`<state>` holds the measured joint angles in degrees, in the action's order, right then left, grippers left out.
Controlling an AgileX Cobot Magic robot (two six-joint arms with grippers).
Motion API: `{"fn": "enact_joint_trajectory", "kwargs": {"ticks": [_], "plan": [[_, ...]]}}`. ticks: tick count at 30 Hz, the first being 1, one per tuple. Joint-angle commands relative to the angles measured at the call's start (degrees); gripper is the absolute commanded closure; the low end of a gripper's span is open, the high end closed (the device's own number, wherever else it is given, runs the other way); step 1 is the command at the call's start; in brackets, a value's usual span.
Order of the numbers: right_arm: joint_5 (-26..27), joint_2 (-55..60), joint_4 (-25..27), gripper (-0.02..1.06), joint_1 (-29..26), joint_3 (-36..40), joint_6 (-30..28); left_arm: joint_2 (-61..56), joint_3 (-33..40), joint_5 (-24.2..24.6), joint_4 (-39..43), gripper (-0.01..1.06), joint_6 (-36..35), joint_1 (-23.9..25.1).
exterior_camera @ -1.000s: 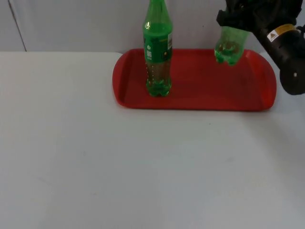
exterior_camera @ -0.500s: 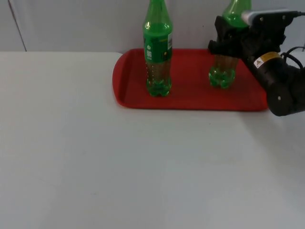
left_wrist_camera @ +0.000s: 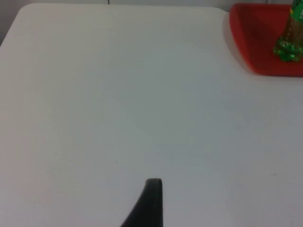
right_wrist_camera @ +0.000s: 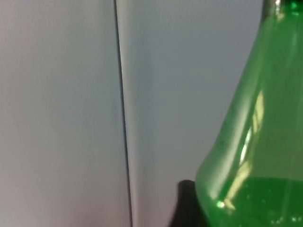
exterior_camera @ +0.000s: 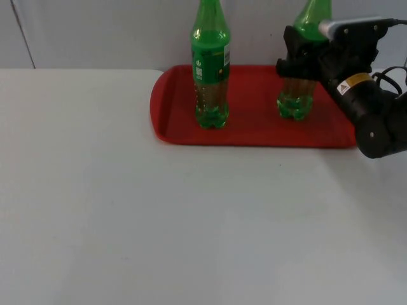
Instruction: Place the bottle upright on the tray.
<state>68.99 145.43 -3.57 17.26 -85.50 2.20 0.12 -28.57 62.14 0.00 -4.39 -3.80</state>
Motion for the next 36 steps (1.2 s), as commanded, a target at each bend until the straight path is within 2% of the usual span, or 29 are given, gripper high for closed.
{"fn": "enact_joint_trajectory", "kwargs": {"ticks": [1,2,3,5,7,14,18,22,25,28,32,34,36], "plan": [[1.0,0.1,-1.1,0.4,0.1,-0.3,-0.3,-0.1,0.3,-0.6,-0.6,0.2,-0.1,-0.3],[1.0,0.1,-0.8,0.3,0.1,-0.3,-0.3,-0.1,0.3,-0.6,-0.6,0.2,-0.1,-0.3],[1.0,0.1,-0.8,0.3,0.1,-0.3,-0.3,-0.1,0.3,-0.6,-0.6,0.2,-0.1,-0.3],[1.0,0.1,-0.4,0.19,0.1,-0.3,-0.3,-0.1,0.3,-0.6,-0.6,0.2,-0.1,-0.3],[1.0,0.1,-0.2,0.14,0.1,-0.3,-0.3,-0.1,0.3,-0.6,-0.6,0.2,-0.1,-0.3],[1.0,0.1,-0.4,0.14,0.1,-0.3,0.0,-0.1,0.3,-0.6,-0.6,0.2,-0.1,-0.3],[1.0,0.1,-3.2,0.14,0.1,-0.3,0.0,-0.1,0.3,-0.6,-0.6,0.2,-0.1,-0.3],[1.0,0.1,-3.8,0.14,0.1,-0.2,0.0,-0.1,0.3,-0.6,-0.6,0.2,-0.1,-0.3],[1.0,0.1,-3.8,0.1,0.1,0.1,0.0,-0.1,0.3,-0.6,-0.6,0.2,-0.1,-0.3],[1.0,0.1,-3.8,0.01,0.1,0.1,-0.2,-0.1,0.3,-0.6,-0.6,0.2,-0.1,-0.3],[1.0,0.1,-5.0,-0.01,0.1,0.1,-0.1,-0.1,0.3,-0.6,-0.6,0.2,-0.1,-0.3],[-3.0,0.0,-6.2,-0.01,0.1,0.1,-0.1,-0.1,0.3,-0.6,-0.6,0.2,-0.1,-0.3],[-4.1,-0.1,-6.4,-0.01,0.1,0.1,-0.1,-0.1,0.3,-0.6,-0.6,0.2,-0.1,-0.3]]}}
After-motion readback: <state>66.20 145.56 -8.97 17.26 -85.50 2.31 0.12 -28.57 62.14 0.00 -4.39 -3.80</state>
